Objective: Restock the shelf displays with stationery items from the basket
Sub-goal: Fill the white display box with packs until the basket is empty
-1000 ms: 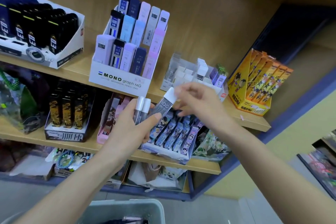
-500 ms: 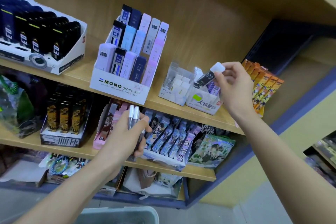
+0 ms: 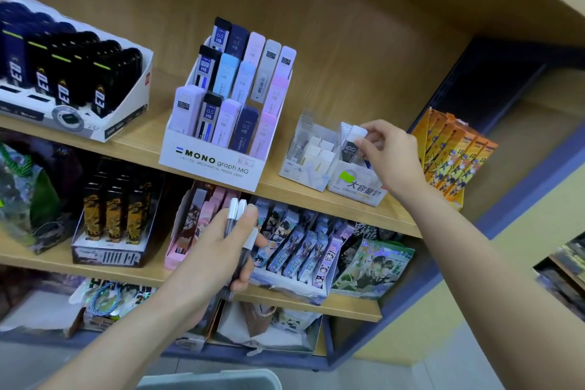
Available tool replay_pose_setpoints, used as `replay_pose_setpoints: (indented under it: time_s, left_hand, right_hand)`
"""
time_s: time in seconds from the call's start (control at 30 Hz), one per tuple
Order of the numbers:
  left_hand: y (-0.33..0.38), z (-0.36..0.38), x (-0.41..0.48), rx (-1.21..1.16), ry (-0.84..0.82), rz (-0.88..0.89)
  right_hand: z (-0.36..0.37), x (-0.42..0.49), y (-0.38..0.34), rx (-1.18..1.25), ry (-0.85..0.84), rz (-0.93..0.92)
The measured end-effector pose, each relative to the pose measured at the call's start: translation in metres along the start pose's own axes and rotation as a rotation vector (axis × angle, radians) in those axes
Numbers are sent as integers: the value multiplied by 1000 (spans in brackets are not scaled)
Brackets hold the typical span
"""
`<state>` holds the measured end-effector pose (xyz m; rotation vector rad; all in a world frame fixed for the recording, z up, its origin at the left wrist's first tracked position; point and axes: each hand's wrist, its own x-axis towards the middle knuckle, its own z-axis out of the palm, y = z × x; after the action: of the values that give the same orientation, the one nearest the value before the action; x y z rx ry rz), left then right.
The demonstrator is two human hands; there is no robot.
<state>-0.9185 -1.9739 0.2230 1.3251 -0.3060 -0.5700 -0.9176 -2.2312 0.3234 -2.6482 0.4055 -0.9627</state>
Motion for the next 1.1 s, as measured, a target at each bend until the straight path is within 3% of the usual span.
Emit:
replay_pose_setpoints:
  time_s: [0.33, 0.73, 1.1]
  left_hand:
    - [-2, -6, 1, -10, -10, -17]
    - [-3, -3, 3, -59, -26, -36]
    - [-7, -13, 9, -5, -43, 36]
  right_hand:
    - [-3, 0, 0, 129, 29, 42]
    - [1, -6, 0, -165, -14, -155]
    - [1, -8, -8, 8, 0, 7]
